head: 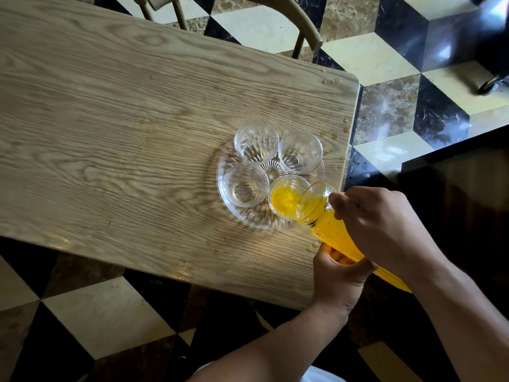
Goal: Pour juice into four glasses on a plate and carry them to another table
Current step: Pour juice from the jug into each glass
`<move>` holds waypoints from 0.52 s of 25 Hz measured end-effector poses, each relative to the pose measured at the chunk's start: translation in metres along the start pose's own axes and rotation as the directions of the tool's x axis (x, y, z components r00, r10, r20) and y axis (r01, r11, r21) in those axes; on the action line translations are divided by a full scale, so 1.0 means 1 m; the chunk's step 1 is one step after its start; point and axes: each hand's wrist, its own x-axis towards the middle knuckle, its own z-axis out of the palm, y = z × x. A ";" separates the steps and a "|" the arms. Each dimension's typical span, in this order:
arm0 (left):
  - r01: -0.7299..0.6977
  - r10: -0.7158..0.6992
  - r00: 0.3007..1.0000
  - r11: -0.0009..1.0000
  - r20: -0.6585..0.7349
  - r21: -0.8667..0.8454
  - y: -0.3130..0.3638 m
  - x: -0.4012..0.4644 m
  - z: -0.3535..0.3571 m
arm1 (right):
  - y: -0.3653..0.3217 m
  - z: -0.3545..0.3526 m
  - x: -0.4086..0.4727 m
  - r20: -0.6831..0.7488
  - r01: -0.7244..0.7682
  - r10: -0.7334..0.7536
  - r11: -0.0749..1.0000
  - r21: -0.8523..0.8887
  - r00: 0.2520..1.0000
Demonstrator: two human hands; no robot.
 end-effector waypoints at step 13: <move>0.002 -0.002 1.000 1.000 0.026 0.022 0.008 -0.005 0.001 | -0.002 -0.001 0.001 0.011 -0.018 0.018 1.000 0.005 1.000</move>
